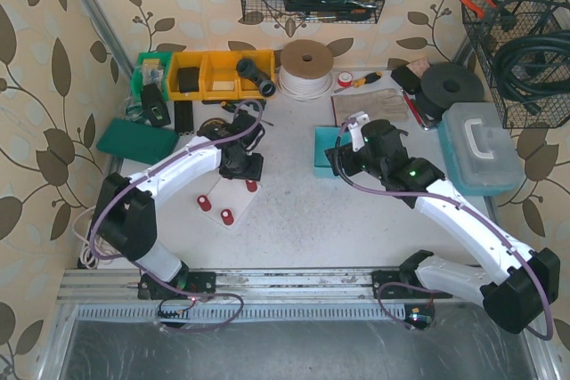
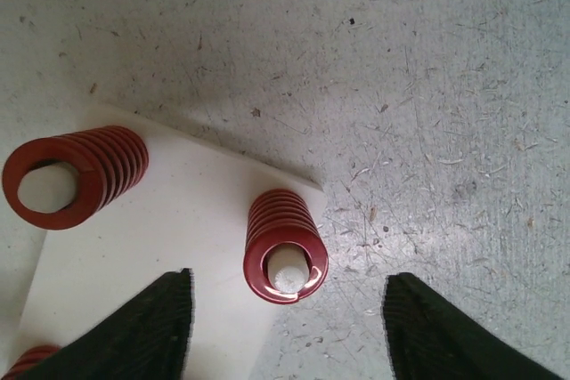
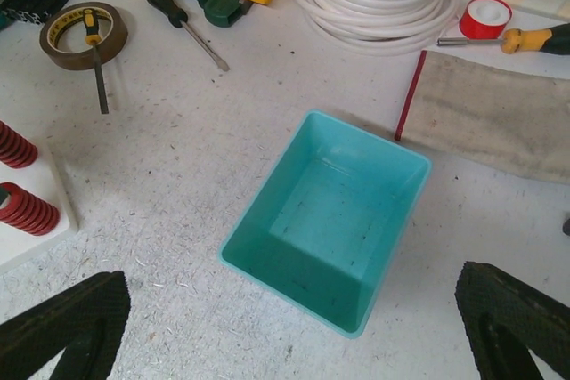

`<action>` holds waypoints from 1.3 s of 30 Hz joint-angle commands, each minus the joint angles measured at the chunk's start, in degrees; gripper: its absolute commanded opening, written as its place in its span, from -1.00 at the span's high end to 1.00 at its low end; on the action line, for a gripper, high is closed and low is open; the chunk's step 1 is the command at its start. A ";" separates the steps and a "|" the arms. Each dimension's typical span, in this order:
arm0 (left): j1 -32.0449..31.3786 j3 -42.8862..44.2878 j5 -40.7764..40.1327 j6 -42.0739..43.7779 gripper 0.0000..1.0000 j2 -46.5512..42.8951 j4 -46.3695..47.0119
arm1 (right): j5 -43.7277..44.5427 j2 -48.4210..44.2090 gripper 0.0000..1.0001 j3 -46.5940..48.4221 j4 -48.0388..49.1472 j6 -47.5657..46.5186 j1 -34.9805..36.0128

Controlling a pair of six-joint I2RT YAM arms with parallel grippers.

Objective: Install the large spring

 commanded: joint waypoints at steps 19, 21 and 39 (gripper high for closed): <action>-0.66 -15.80 -18.46 19.72 -0.60 -31.07 29.45 | 28.82 -8.25 -0.99 -2.13 0.87 -2.07 -7.16; -0.65 -21.35 -22.38 24.44 -0.61 -33.11 37.33 | 25.75 -10.46 -0.98 -6.20 4.99 -3.42 -8.18; 25.86 -38.93 -11.45 29.52 -0.69 -32.36 53.61 | 20.81 -10.24 -0.98 -28.21 29.82 -10.75 -18.22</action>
